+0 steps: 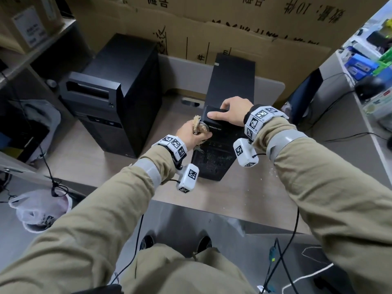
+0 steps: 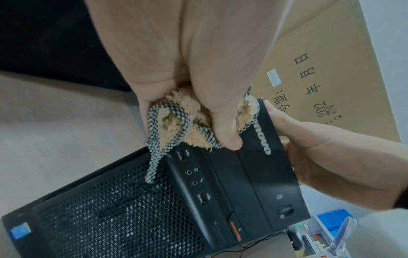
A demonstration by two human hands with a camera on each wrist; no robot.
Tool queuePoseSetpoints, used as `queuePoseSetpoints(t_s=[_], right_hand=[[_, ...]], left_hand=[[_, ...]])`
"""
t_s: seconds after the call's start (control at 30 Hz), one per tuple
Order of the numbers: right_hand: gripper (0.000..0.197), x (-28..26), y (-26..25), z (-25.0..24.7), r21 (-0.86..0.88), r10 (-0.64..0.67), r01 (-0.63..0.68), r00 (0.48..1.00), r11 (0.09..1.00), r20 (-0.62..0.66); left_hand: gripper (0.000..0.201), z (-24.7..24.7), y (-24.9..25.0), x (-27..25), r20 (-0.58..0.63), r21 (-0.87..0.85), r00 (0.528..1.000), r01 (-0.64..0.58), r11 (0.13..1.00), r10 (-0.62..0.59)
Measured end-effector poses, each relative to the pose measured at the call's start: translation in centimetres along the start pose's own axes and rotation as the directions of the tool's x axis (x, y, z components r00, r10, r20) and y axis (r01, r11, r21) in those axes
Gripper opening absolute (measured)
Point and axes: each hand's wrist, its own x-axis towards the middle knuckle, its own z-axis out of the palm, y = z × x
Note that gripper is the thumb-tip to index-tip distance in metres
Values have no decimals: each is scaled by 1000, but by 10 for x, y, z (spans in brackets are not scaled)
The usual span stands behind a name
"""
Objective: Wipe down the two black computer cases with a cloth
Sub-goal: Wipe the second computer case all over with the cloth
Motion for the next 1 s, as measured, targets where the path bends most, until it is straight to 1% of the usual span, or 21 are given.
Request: queuePoseSetpoints(t_s=[0.07,0.13,0.2,0.23,0.27,0.3,0.33,0.4,0.43,0.5,0.57,0.6,0.63,0.67,0.73,0.8,0.83,0.9,0.93,0.97,1.0], right_hand=[[60,2,-10,-15,-42,32,-31,999,999,24],[62,7,-35,-30,-89,16,-15,1000,996,3],[60,13,-72,-39,-76,-50,46,997,996,-52],[56,17,-93,-38,-61,-89,84,993,995,-76],[51,21,-116,-35,-52,-130,125,987,991,-93],[46,25,-138,-28,-47,-167,163,980,985,-104],[43,28,-158,-20,-36,-194,191,975,981,-105],[41,37,-199,0,-4,-236,236,968,972,-85],[43,41,-214,9,16,-255,257,964,966,-80],[54,51,-246,26,52,-298,302,951,952,-81],[67,60,-275,41,71,-325,330,943,941,-77],[73,65,-287,48,69,-334,338,941,939,-64],[77,69,-298,54,64,-334,336,942,940,-42],[81,74,-308,59,60,-325,326,945,943,-24],[85,81,-319,65,62,-297,297,955,953,-13],[84,86,-322,66,62,-283,284,959,957,-24],[82,89,-322,66,61,-282,283,959,957,-24],[78,91,-321,65,67,-298,299,954,952,-26],[76,91,-320,64,75,-308,310,951,948,-30],[75,91,-320,64,75,-316,318,948,945,-35],[75,89,-320,63,71,-327,329,944,942,-35]], left_hand=[[31,-11,2,-2,36,-8,999,11,1000,-11],[30,-33,4,-8,30,-33,999,28,999,-27],[32,-61,1,-12,-42,-58,998,44,997,-47],[32,-81,3,-16,-112,-87,991,60,994,-70],[31,-102,2,-20,-204,-127,974,75,989,-100],[33,-125,0,-25,-301,-167,944,87,982,-135],[36,-148,-1,-31,-393,-181,904,105,978,-170],[38,-199,-13,-47,-562,-164,802,129,978,-201],[38,-221,-19,-54,-627,-137,755,139,981,-195],[39,-262,-40,-61,-711,-133,668,181,974,-221],[51,-293,-66,-61,-728,-202,618,220,954,-297],[57,-304,-78,-62,-705,-266,613,238,934,-357],[58,-312,-84,-64,-671,-343,620,226,912,-406],[54,-317,-93,-62,-633,-416,639,196,888,-437],[38,-321,-102,-60,-578,-470,694,149,870,-431],[38,-319,-106,-55,-515,-463,758,147,874,-400],[44,-318,-108,-51,-484,-446,790,148,883,-377],[65,-316,-116,-40,-446,-435,825,140,890,-348],[65,-316,-117,-36,-451,-417,829,134,899,-332],[57,-316,-118,-33,-474,-376,820,141,916,-321],[54,-317,-122,-30,-514,-330,798,156,931,-315]])
